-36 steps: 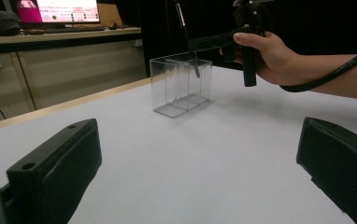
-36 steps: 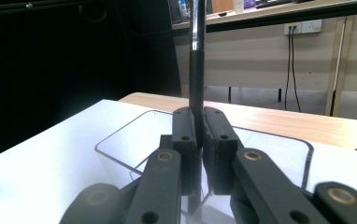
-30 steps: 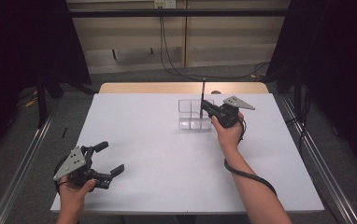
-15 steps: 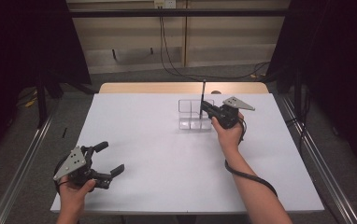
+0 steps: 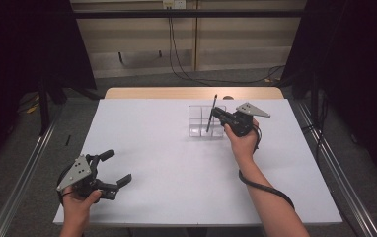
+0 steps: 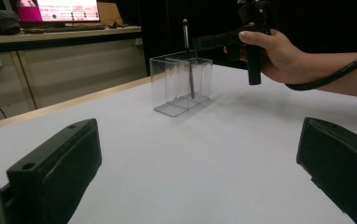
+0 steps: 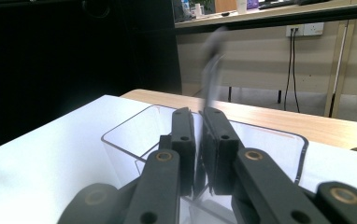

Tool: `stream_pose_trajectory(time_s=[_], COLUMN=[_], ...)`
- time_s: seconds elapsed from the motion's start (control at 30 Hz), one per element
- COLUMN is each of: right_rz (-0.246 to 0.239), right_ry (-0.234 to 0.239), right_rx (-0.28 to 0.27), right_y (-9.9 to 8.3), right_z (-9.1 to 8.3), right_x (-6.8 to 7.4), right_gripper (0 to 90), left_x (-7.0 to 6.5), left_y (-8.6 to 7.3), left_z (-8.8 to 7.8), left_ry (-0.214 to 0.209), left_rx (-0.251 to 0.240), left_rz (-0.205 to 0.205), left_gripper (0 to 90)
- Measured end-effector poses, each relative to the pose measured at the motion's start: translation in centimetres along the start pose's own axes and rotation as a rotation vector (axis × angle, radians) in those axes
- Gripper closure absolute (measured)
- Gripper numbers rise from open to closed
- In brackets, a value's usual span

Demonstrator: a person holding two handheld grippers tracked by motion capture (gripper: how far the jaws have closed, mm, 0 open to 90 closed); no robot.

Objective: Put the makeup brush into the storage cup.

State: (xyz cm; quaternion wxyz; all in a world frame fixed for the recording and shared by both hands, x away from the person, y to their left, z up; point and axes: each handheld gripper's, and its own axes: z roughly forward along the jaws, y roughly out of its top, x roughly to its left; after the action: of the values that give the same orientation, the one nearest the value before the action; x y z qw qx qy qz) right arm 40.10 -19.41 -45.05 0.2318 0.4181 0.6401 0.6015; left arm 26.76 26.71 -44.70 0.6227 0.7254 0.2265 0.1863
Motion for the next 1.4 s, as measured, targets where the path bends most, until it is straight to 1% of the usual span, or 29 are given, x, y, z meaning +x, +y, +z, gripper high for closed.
stream_pose_trajectory(time_s=[0.13, 0.4, 0.43, 0.5, 0.57, 0.63, 1.0, 1.13, 1.2, 1.33, 1.4], right_rz=[-0.013, 0.004, 0.004, -0.003, -0.002, -0.001, -0.008, -0.023, -0.017, -0.023, -0.035], right_ry=[0.0, -0.001, 0.005, 0.002, 0.004, 0.01, 0.033, 0.042, 0.048, 0.057, 0.062], right_rx=[0.005, 0.014, 0.016, 0.018, 0.023, 0.024, 0.016, 0.023, 0.022, 0.025, 0.035], right_y=[0.02, -0.05, -0.06, -0.05, -0.02, 0.03, 0.37, 0.4, 0.42, 0.42, 0.45], right_z=[0.02, -0.03, -0.06, -0.09, -0.1, -0.14, -0.3, -0.47, -0.54, -0.75, -0.82], right_x=[0.11, 0.1, 0.08, 0.15, 0.15, 0.15, 0.36, 0.38, 0.31, 0.18, 0.15], right_gripper=[82.0, 76.0, 74.5, 71.1, 66.2, 65.0, 46.9, 43.3, 40.5, 35.4, 33.3], left_x=[0.02, 0.0, 0.01, 0.01, 0.01, 0.0, 0.04, -0.01, -0.05, -0.02, -0.03], left_y=[0.0, 0.05, 0.04, 0.03, 0.03, 0.04, 0.01, 0.02, 0.0, -0.03, -0.02], left_z=[-0.01, -0.04, -0.04, -0.03, -0.03, -0.03, -0.02, 0.06, 0.07, 0.04, 0.04], left_ry=[0.001, 0.004, 0.004, 0.004, 0.004, 0.004, 0.004, 0.004, 0.004, 0.005, 0.007], left_rx=[0.001, -0.001, -0.003, -0.002, -0.003, -0.003, 0.0, -0.004, 0.0, 0.003, 0.003], left_rz=[0.001, 0.002, 0.003, 0.002, 0.002, 0.002, 0.004, 0.001, -0.001, -0.001, -0.002], left_gripper=[0.0, 0.0, 0.0, 0.0, 0.0, 0.0, 0.0, 0.0, 0.0, 0.0, 0.0])
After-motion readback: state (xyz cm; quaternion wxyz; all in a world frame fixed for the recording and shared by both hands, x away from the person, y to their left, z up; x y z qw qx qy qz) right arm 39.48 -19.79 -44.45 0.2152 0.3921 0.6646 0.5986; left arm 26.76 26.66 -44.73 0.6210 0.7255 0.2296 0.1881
